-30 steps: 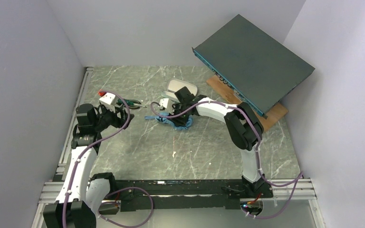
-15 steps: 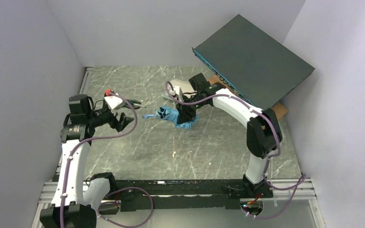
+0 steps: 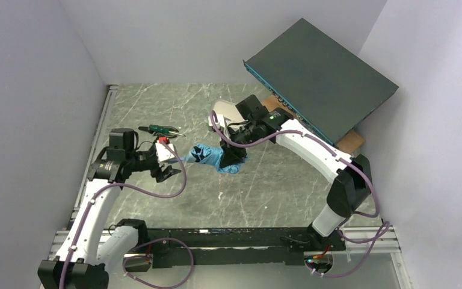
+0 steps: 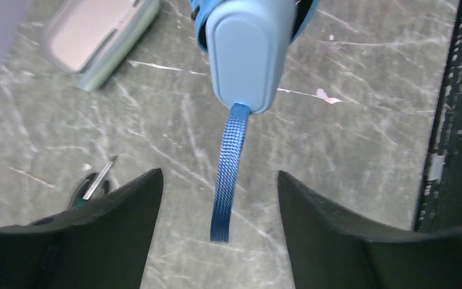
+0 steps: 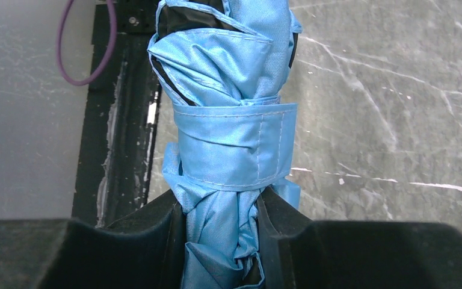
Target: Open the umbrella
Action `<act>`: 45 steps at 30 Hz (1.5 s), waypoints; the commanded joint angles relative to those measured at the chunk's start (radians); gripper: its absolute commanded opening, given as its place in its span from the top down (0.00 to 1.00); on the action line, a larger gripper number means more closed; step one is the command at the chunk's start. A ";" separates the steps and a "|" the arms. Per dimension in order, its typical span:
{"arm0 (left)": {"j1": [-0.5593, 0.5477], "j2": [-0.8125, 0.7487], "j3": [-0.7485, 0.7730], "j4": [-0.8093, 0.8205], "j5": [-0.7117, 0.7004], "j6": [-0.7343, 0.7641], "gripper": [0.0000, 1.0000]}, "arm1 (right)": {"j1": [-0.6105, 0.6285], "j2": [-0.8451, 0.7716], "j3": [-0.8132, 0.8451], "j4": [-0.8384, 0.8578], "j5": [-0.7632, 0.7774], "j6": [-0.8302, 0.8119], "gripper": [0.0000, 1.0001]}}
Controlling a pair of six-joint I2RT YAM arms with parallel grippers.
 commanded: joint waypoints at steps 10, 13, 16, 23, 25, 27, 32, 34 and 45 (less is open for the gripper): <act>0.365 -0.073 -0.052 0.089 -0.023 -0.241 1.00 | -0.061 -0.123 -0.144 -0.119 0.024 -0.112 1.00; 0.505 -0.054 -0.032 0.077 0.054 -0.197 1.00 | -0.098 -0.138 -0.213 -0.127 0.042 -0.150 1.00; 0.511 -0.012 0.024 -0.026 0.120 -0.094 0.80 | -0.101 -0.120 -0.202 -0.109 0.032 -0.117 1.00; 0.385 -0.072 0.091 -0.132 0.152 0.109 0.05 | -0.094 -0.039 -0.134 -0.020 -0.009 0.078 1.00; 0.266 -0.101 0.071 -0.115 0.034 0.159 0.05 | -0.083 -0.016 -0.117 -0.033 -0.022 0.092 1.00; 0.148 -0.112 0.045 -0.094 -0.079 0.221 0.06 | -0.071 -0.001 -0.103 -0.044 -0.032 0.105 1.00; -0.031 -0.061 0.049 -0.096 -0.244 0.305 0.18 | -0.056 0.018 -0.075 -0.069 -0.049 0.122 1.00; -0.068 -0.029 0.054 -0.107 -0.294 0.332 0.28 | -0.054 0.019 -0.067 -0.073 -0.059 0.132 1.00; -0.018 -0.024 -0.051 0.015 -0.588 0.459 0.57 | -0.054 0.005 -0.091 -0.282 -0.037 -0.052 1.00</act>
